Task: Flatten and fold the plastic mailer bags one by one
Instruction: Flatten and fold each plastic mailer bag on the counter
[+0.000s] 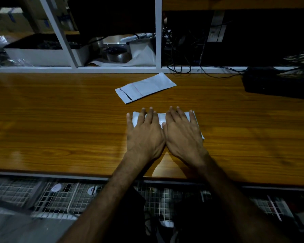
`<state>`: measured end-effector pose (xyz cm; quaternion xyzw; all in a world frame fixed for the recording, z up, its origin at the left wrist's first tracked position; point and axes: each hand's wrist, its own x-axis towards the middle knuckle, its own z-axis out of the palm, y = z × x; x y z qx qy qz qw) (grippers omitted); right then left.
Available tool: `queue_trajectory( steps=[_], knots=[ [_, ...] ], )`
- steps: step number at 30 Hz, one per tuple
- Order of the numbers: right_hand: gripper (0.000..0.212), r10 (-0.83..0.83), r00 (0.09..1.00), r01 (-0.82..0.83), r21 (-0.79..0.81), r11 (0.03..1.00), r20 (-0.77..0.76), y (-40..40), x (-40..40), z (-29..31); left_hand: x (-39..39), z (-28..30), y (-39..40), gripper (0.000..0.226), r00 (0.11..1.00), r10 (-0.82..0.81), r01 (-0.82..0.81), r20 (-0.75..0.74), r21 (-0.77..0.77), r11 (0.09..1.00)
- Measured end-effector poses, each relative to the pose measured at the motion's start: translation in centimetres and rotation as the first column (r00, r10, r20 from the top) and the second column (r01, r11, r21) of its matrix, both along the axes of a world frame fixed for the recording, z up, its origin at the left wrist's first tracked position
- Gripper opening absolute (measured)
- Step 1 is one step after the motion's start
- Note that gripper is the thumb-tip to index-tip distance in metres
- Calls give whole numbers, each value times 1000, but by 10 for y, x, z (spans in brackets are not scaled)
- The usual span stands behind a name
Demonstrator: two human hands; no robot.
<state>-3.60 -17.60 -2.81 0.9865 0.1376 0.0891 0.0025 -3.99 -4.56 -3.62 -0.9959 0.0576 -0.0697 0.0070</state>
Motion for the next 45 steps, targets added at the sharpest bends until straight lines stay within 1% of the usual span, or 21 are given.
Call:
queue_trajectory(
  steps=[3, 5, 7, 10, 12, 18, 23, 30, 39, 45],
  knots=[
    [70, -38, 999, 39, 6, 999, -34, 1, 0, 2, -1, 0, 1, 89, 1000, 27, -27, -8, -9, 1000],
    [65, -62, 997, 62, 3, 998, -50, 1, 0, 2, -1, 0, 0, 92, 999, 45, -46, -12, -30, 999],
    [67, -81, 995, 82, 4, 997, -58, 0, 0, 2, -2, -1, 0, 90, 997, 73, -74, -20, -51, 996],
    [71, -109, 993, 109, 3, 994, -53, 0, 2, 0, -1, -2, 0, 78, 994, 108, -109, -35, -51, 993],
    [74, -134, 990, 135, 21, 991, -46, -1, 2, -1, -1, -3, 0, 78, 991, 127, -129, -43, -45, 991],
    [83, -202, 979, 202, 88, 975, -15, -2, 1, -4, 1, -6, 0, 84, 980, 194, -197, -43, -66, 978],
    [89, -243, 970, 244, 108, 964, -24, -2, 2, -4, 0, -6, 1, 90, 969, 243, -245, -31, -109, 963],
    [98, -292, 956, 293, 114, 949, -30, -5, 0, -3, -1, -6, 3, 96, 962, 269, -274, -52, -168, 947],
    [111, -327, 940, 338, 132, 932, -94, -12, 1, -3, 0, -6, 13, 111, 950, 298, -312, -98, -207, 927],
    [118, -351, 929, 366, 149, 919, -119, -15, 0, -3, -2, -6, 19, 118, 946, 307, -322, -102, -208, 924]
  ],
)
